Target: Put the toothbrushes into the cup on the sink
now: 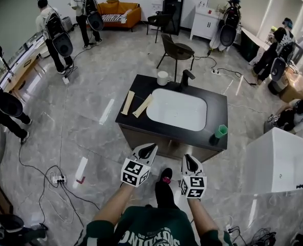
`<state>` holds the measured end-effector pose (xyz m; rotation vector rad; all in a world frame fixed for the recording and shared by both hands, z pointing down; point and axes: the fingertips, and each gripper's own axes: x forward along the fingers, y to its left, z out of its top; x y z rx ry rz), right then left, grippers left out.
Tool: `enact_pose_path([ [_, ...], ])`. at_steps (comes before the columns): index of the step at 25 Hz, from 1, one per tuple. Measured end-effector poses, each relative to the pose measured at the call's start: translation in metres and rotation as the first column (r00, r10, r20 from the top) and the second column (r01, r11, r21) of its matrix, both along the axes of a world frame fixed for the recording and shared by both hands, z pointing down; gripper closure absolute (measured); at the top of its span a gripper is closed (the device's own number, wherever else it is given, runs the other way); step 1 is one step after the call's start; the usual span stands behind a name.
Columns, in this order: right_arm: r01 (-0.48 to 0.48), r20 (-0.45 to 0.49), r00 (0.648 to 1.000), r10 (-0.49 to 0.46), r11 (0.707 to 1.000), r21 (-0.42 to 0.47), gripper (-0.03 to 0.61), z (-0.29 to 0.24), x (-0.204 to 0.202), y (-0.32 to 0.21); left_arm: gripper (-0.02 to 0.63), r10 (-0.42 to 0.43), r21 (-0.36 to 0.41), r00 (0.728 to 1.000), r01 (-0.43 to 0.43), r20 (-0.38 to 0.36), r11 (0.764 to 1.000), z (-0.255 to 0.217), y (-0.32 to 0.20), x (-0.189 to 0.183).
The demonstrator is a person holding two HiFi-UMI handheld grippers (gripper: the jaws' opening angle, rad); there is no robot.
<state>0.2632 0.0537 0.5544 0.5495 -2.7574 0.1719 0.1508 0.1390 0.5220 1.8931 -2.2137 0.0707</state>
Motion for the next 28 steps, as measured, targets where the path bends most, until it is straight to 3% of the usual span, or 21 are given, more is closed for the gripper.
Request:
enact_pose_path([
  [18, 0.041, -0.045, 0.998, -0.043, 0.998, -0.042, 0.535, 0.006, -0.129, -0.145, 0.601, -0.021, -0.054, 0.999, 0.018, -0.046, 0.998, 0.011, -0.149, -0.123],
  [28, 0.095, -0.047, 0.994, -0.098, 0.994, -0.062, 0.535, 0.007, -0.187, -0.201, 0.602, -0.067, -0.098, 0.996, 0.061, -0.058, 0.993, 0.019, -0.203, -0.172],
])
